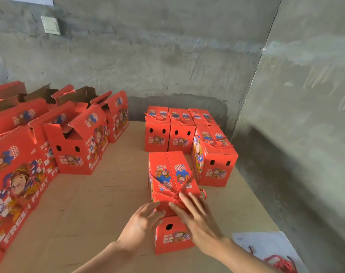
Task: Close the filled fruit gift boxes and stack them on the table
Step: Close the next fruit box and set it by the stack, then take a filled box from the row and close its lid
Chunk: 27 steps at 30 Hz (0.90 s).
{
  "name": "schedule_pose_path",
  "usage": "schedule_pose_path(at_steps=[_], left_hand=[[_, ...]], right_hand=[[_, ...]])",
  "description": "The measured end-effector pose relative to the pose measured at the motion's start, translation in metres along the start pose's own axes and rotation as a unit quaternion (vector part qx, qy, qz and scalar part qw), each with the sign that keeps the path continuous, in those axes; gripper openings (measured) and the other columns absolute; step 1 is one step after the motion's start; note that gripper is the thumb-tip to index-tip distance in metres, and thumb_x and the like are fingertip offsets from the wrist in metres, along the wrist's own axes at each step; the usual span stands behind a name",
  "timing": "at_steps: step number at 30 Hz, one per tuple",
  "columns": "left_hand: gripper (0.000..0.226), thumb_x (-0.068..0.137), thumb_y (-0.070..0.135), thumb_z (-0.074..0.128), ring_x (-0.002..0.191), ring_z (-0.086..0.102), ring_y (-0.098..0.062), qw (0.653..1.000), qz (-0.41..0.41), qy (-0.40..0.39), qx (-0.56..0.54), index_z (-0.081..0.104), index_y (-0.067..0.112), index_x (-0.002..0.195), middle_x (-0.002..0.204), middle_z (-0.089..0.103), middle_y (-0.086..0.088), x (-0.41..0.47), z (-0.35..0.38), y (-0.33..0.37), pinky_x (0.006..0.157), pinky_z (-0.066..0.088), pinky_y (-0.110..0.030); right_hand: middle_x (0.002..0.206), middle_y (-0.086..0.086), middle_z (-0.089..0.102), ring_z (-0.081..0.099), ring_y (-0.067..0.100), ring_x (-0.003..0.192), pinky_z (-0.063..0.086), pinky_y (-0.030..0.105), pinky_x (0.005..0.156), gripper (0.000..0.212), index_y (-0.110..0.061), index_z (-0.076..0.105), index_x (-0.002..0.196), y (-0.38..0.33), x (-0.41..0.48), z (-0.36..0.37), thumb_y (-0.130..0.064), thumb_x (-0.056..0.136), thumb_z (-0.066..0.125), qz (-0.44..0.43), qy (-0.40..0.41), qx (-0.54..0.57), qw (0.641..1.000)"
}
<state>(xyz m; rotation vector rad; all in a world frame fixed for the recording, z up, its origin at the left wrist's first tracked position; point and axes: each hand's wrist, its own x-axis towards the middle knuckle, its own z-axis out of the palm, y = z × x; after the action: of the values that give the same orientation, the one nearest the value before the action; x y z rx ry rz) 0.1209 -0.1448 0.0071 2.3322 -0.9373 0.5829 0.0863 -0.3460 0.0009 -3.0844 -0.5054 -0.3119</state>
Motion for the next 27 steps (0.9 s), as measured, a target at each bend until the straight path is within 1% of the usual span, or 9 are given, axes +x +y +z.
schedule_pose_path(at_steps=[2,5,8,12,14,17,19,22,27], left_hand=[[0.061,0.101,0.036,0.028,0.071,0.071,-0.019,0.998,0.033,0.01,0.051,0.077,0.01,0.075,0.089,0.072,-0.011,0.0,0.007,-0.007,0.058,0.055,-0.022],[0.003,0.076,0.01,0.076,0.07,0.071,-0.018,0.999,0.013,-0.013,0.04,0.076,0.011,0.073,0.089,0.073,-0.011,0.009,0.009,-0.016,0.055,0.055,-0.022],[0.036,0.044,-0.003,0.091,0.073,0.072,-0.019,0.998,-0.03,-0.06,0.021,0.073,0.011,0.071,0.091,0.073,-0.011,0.028,0.022,-0.023,0.055,0.055,-0.022],[0.032,0.052,-0.005,0.087,0.075,0.072,-0.024,0.997,-0.042,-0.07,0.019,0.068,0.011,0.072,0.097,0.072,-0.013,0.06,0.041,-0.036,0.052,0.054,-0.024],[0.025,0.064,0.0,0.081,0.086,0.071,-0.023,0.995,-0.053,-0.069,0.039,0.07,0.014,0.082,0.112,0.069,-0.012,0.079,0.051,-0.044,0.066,0.055,-0.023],[0.039,0.093,0.014,0.049,0.141,0.028,-0.02,0.984,-0.096,-0.106,0.108,0.051,0.026,0.13,0.155,0.025,0.001,0.119,0.064,-0.052,0.114,0.018,-0.032],[0.057,0.092,0.016,0.043,0.146,0.002,-0.024,0.96,-0.121,-0.178,0.18,0.028,0.028,0.145,0.159,0.0,0.001,0.142,0.072,-0.052,0.117,-0.001,-0.04],[0.071,0.09,0.017,0.036,0.145,-0.005,-0.017,0.961,-0.116,-0.181,0.175,0.0,0.017,0.151,0.158,-0.009,0.004,0.136,0.091,-0.053,0.116,-0.007,-0.039],[0.08,0.089,0.02,0.038,0.144,-0.018,-0.019,0.935,-0.122,-0.279,0.184,-0.017,0.019,0.148,0.152,-0.03,0.003,0.136,0.108,-0.063,0.114,-0.013,-0.043]], right_hand=[[0.137,0.009,0.053,0.054,0.034,0.121,0.045,0.053,0.095,0.108,-0.027,0.046,0.138,-0.001,0.0,0.006,-0.013,0.039,0.086,0.0,0.017,-0.013,1.0],[0.128,0.01,0.06,0.06,0.035,0.113,0.05,0.054,0.087,0.103,-0.024,0.056,0.13,0.002,0.01,0.013,-0.025,0.033,0.089,-0.002,0.032,-0.015,0.999],[0.121,0.011,0.064,0.062,0.037,0.107,0.05,0.055,0.082,0.096,-0.023,0.065,0.122,0.011,0.028,0.017,-0.02,0.028,0.089,0.026,0.035,-0.005,0.999],[0.117,0.008,0.067,0.065,0.037,0.102,0.049,0.058,0.079,0.089,-0.023,0.072,0.111,0.032,0.056,0.021,-0.01,0.025,0.091,0.066,0.052,0.031,0.996],[0.119,0.006,0.066,0.065,0.037,0.103,0.048,0.057,0.081,0.088,-0.024,0.072,0.111,0.046,0.07,0.022,-0.01,0.026,0.091,0.083,0.038,0.047,0.995],[0.152,0.004,0.028,0.03,0.041,0.137,0.017,0.06,0.109,0.085,-0.031,0.047,0.138,0.061,0.101,0.013,-0.013,0.062,0.08,0.143,0.001,0.057,0.988],[0.158,0.014,0.003,0.004,0.045,0.143,0.003,0.061,0.111,0.083,-0.032,0.027,0.147,0.063,0.124,0.016,-0.016,0.077,0.069,0.241,-0.006,0.028,0.97],[0.137,0.027,0.046,0.042,0.05,0.126,0.043,0.056,0.095,0.095,-0.015,0.046,0.138,0.05,0.14,0.029,-0.021,0.051,0.084,0.23,0.03,-0.016,0.973],[0.15,0.036,0.011,0.007,0.056,0.137,0.022,0.053,0.113,0.09,-0.016,0.006,0.149,0.062,0.157,0.051,-0.024,0.08,0.064,0.19,-0.014,-0.032,0.981]])
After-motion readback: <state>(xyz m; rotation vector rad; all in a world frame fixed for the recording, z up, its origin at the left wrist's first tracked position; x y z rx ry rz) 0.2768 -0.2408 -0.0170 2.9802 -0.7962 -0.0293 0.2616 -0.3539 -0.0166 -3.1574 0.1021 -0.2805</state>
